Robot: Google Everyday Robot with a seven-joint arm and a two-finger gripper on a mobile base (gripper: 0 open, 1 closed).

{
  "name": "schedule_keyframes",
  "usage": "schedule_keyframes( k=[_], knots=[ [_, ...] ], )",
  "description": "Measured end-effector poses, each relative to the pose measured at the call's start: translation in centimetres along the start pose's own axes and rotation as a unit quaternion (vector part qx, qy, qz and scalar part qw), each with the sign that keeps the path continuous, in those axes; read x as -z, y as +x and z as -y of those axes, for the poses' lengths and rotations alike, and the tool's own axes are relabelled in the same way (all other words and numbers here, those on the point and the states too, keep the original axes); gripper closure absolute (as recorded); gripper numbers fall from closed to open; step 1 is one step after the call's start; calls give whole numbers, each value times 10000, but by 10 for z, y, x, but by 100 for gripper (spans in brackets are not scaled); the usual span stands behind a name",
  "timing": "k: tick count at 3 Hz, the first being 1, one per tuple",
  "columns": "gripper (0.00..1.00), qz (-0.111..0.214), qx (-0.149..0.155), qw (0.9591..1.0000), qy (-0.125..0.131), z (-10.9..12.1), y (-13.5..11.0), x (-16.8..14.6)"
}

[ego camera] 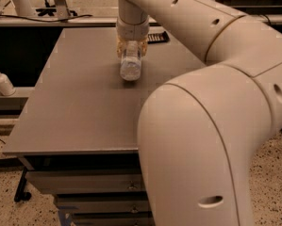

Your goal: Place blue plastic bottle upright

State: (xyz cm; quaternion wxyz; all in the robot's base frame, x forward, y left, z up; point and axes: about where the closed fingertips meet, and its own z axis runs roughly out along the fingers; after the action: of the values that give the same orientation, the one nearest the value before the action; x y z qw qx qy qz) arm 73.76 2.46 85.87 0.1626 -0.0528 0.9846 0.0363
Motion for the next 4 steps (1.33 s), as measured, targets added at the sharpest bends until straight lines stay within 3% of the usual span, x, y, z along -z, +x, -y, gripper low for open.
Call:
schedule_keyframes(
  k=[1,2,3,4],
  knots=[
    [100,552,52,9971,-515,4,-4,34],
    [100,1200,347,9845,-1228,5,7,70],
    [100,1732,735,9614,-2008,-7,31,90],
    [100,2165,864,9449,-2300,-10,27,110]
  ],
)
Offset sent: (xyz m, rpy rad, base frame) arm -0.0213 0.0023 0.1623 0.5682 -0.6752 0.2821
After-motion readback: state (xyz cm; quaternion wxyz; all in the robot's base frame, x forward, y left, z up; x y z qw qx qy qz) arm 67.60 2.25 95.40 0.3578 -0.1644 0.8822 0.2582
